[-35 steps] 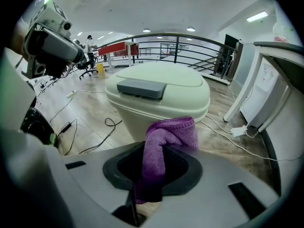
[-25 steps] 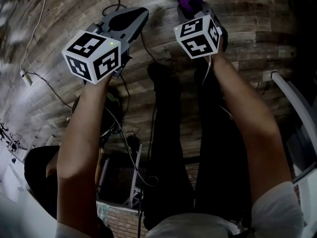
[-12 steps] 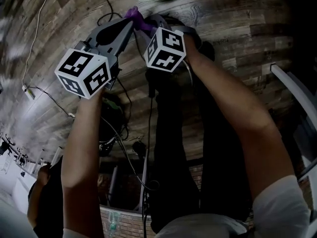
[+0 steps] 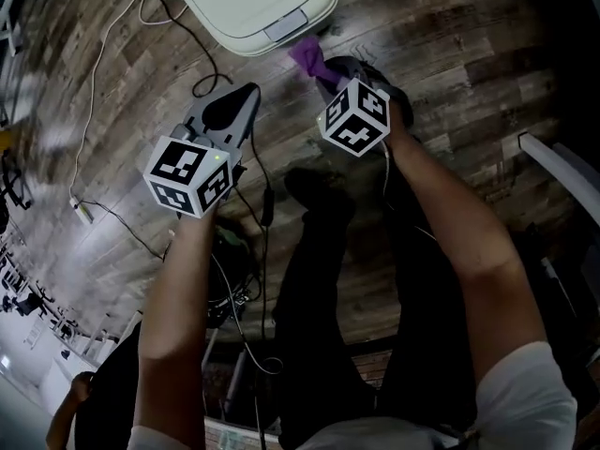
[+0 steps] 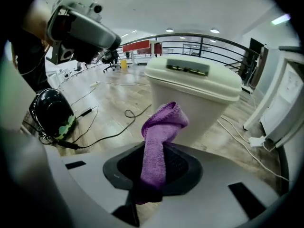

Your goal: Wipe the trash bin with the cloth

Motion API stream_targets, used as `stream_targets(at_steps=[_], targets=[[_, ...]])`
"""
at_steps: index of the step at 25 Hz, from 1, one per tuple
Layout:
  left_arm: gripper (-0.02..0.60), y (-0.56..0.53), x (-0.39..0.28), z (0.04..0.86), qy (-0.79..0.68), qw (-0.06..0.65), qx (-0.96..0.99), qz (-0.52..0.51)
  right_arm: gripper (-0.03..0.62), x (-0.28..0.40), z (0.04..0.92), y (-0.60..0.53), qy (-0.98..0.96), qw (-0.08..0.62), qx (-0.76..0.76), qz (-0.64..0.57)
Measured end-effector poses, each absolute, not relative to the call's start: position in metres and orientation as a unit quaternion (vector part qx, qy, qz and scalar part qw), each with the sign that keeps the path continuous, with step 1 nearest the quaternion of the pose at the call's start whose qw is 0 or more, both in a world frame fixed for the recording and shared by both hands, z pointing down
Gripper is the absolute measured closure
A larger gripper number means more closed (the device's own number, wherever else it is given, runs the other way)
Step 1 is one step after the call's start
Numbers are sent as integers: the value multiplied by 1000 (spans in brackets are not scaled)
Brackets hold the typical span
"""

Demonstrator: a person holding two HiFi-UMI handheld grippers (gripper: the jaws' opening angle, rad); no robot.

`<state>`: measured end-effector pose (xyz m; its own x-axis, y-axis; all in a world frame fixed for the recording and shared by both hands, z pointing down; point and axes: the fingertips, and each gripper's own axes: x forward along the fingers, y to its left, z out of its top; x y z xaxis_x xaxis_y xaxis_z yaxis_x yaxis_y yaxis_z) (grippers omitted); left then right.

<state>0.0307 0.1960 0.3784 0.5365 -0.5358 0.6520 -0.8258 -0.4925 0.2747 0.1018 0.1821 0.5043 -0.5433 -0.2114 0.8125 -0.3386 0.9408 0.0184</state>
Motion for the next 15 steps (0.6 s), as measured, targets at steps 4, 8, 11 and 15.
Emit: stream_targets(at_steps=[4,8,11,15], targets=[[572,186,42,396,-452,267,818,233,503,130,512,153,-879,425,199,82],[572,182,56,414,-485,260,813,189,503,156,509,124,-883,392,247,72],[572,178,58,428,-503,247,812,163,502,169,508,98,-881,374,286,54],[572,174,56,440,-506,242,814,152,503,180,503,76,-875,352,327,58]])
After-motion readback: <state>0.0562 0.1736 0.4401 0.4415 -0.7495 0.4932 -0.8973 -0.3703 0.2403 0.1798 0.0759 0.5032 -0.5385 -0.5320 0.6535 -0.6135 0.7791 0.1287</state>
